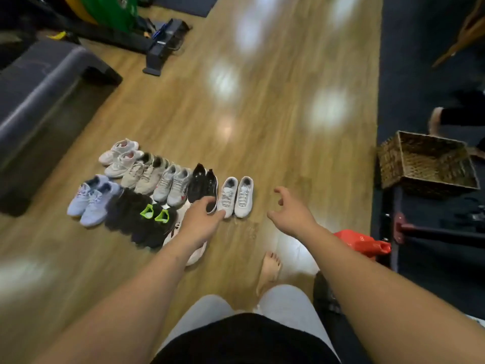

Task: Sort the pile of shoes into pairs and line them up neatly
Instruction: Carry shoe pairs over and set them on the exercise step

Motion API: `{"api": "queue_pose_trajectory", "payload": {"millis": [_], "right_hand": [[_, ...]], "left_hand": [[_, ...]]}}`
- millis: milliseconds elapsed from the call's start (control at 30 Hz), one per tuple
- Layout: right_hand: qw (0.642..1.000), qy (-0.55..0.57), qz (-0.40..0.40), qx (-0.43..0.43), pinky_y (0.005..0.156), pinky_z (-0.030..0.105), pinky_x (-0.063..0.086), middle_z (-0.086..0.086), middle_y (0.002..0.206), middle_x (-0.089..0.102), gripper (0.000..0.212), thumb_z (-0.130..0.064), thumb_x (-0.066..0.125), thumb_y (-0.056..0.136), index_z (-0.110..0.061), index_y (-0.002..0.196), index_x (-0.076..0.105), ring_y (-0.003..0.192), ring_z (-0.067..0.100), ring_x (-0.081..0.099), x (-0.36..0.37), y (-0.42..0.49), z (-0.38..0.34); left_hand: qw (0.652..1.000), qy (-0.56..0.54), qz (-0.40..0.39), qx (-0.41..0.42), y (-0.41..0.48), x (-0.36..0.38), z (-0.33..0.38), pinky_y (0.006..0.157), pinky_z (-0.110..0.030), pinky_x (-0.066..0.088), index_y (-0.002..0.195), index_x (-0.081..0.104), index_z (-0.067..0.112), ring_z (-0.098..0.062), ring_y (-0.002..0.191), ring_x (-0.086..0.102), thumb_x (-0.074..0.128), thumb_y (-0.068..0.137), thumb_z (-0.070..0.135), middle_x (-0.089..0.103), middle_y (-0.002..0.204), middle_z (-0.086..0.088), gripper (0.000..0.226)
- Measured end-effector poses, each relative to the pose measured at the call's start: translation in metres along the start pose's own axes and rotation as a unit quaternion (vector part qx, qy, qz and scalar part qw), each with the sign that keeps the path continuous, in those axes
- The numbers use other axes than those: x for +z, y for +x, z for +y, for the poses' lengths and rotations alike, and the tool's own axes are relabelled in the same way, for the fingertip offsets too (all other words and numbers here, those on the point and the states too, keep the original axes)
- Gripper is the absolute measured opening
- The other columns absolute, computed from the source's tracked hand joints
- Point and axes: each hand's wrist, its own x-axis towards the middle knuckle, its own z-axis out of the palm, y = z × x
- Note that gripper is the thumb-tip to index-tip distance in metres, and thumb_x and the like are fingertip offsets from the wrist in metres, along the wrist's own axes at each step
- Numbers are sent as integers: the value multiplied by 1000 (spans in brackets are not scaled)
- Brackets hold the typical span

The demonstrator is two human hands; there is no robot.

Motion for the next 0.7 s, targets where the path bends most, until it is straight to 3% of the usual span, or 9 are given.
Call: {"api": "queue_pose_trajectory", "payload": {"millis": [67, 200, 267, 333, 467, 600, 700], "right_hand": [[999, -21, -42, -14, 64, 27, 44, 1, 112, 54, 64, -28, 58, 88, -33, 146, 32, 80, 19, 62, -13, 38, -9], [991, -79, -104, -41, 72, 29, 47, 0, 106, 52, 63, -25, 58, 87, -30, 146, 34, 91, 24, 62, -35, 119, -33], [986, -92, -129, -47, 78, 30, 48, 6, 118, 57, 63, -25, 59, 88, -27, 147, 35, 100, 26, 61, -39, 153, -47], [983, -106, -144, -46, 76, 28, 45, 7, 123, 57, 63, -25, 59, 88, -27, 146, 36, 98, 25, 60, -42, 189, -58], [978, -119, -166, -37, 76, 25, 43, 7, 125, 58, 63, -25, 60, 88, -28, 146, 37, 104, 26, 59, -35, 259, -64], [967, -145, -208, -37, 72, 27, 45, 7, 116, 62, 60, -28, 59, 87, -32, 143, 38, 97, 26, 61, -8, 330, -65], [952, -162, -257, -30, 83, 34, 51, 8, 112, 66, 60, -35, 55, 78, -41, 136, 38, 101, 31, 61, 22, 377, -54]], "left_hand": [[999, -24, 21, -36, 18, 1, 11, 101, -42, 46, 137, 50, 21, -21, 124, 52, 64, 88, 35, 53, 139, -2, 53], [995, -42, 51, -81, 57, 3, 28, 102, -44, 46, 138, 49, 24, -18, 127, 50, 63, 87, 40, 51, 142, 4, 56], [991, -60, 62, -104, 72, 1, 35, 106, -43, 43, 139, 49, 23, -18, 129, 49, 64, 87, 38, 52, 142, 2, 56], [988, -65, 66, -127, 96, 0, 40, 106, -39, 41, 138, 50, 21, -19, 128, 50, 65, 86, 38, 54, 139, 0, 56], [985, -38, 27, -164, 160, 5, 41, 107, -36, 38, 137, 51, 18, -23, 127, 49, 65, 87, 33, 54, 139, -5, 54], [983, -16, 2, -185, 227, 11, 31, 105, -32, 37, 140, 48, 16, -24, 127, 49, 64, 90, 32, 50, 143, -6, 55], [978, -4, -1, -210, 267, 22, 17, 104, -31, 36, 139, 48, 16, -24, 127, 49, 64, 89, 33, 49, 143, -6, 55]]}}
